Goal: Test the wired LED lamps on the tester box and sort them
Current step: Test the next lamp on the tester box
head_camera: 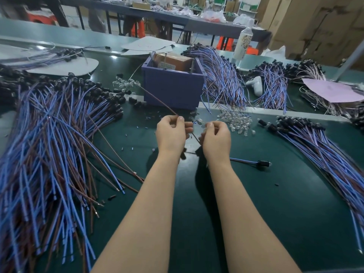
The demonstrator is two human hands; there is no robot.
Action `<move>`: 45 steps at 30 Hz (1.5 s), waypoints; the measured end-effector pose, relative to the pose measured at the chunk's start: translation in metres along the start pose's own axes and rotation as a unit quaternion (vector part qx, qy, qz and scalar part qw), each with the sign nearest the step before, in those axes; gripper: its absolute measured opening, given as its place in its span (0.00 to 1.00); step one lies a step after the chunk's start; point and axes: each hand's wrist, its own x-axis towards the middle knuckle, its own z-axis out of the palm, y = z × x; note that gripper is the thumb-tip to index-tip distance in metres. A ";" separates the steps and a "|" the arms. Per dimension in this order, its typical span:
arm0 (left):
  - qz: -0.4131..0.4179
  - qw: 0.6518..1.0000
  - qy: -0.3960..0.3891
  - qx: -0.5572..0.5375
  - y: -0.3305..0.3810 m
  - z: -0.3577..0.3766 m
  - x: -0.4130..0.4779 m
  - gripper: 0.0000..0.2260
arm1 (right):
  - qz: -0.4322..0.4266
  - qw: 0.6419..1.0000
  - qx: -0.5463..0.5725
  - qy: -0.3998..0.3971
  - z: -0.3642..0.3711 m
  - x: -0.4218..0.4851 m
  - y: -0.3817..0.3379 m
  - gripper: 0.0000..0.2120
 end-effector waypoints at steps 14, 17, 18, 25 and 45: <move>0.149 0.970 0.036 0.190 -0.001 0.004 -0.005 0.16 | -0.020 0.999 0.023 0.030 0.006 -0.008 -0.002 0.04; 0.139 0.977 0.049 0.157 -0.001 0.002 -0.003 0.17 | -0.031 0.999 0.029 0.032 0.009 -0.010 -0.001 0.03; 0.130 0.980 0.051 0.145 -0.002 0.002 -0.003 0.18 | -0.041 0.998 0.022 0.029 0.010 -0.011 0.000 0.03; 0.089 0.984 0.018 0.155 -0.004 0.008 -0.004 0.19 | -0.060 0.998 -0.013 0.014 0.011 -0.008 0.001 0.04; 0.106 0.978 0.036 0.177 -0.003 0.005 -0.009 0.09 | -0.095 0.992 -0.089 -0.003 0.010 -0.010 0.003 0.24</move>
